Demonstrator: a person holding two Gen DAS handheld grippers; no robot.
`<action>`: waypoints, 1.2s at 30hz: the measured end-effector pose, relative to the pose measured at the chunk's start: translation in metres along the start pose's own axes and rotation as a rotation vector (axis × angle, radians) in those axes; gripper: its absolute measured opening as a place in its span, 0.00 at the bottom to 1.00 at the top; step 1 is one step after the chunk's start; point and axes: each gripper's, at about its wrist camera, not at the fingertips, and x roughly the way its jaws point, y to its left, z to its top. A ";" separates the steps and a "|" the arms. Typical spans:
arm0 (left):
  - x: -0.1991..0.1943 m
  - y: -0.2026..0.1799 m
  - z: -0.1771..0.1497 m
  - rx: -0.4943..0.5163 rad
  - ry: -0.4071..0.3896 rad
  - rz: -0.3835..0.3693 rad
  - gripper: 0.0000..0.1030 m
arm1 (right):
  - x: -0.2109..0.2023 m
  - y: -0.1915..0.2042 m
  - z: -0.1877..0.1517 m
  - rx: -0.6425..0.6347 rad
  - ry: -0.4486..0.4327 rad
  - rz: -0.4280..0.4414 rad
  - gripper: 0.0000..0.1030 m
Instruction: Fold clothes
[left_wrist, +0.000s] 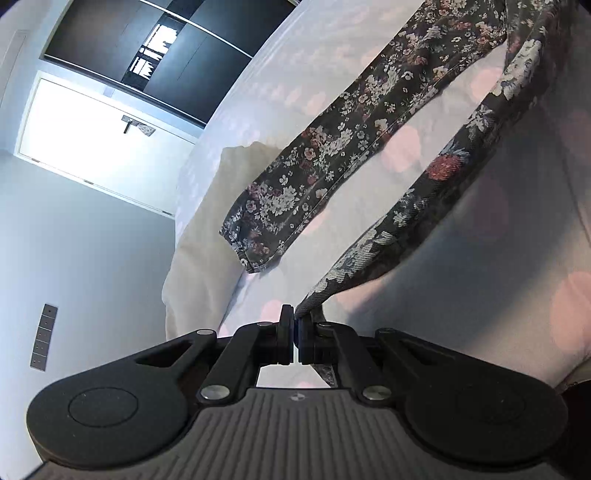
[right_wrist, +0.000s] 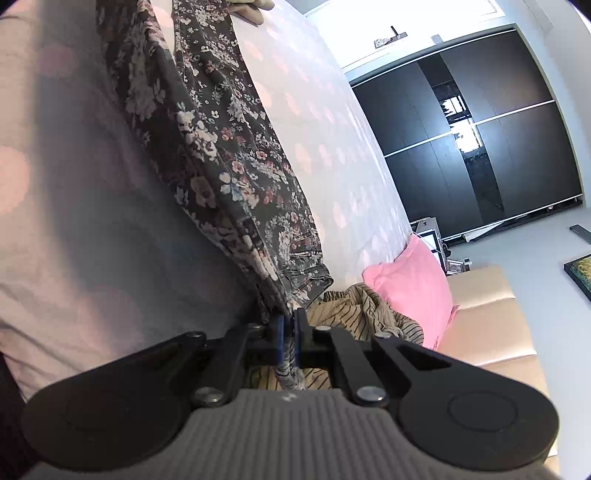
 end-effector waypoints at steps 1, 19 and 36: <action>0.002 0.000 0.002 0.000 0.002 0.009 0.00 | 0.002 0.000 0.001 -0.001 0.003 -0.002 0.05; 0.070 0.055 0.092 0.033 0.022 0.157 0.00 | 0.103 -0.057 0.049 0.068 0.045 -0.091 0.05; 0.231 0.051 0.176 0.222 0.139 0.191 0.00 | 0.257 -0.092 0.084 0.188 0.104 -0.108 0.06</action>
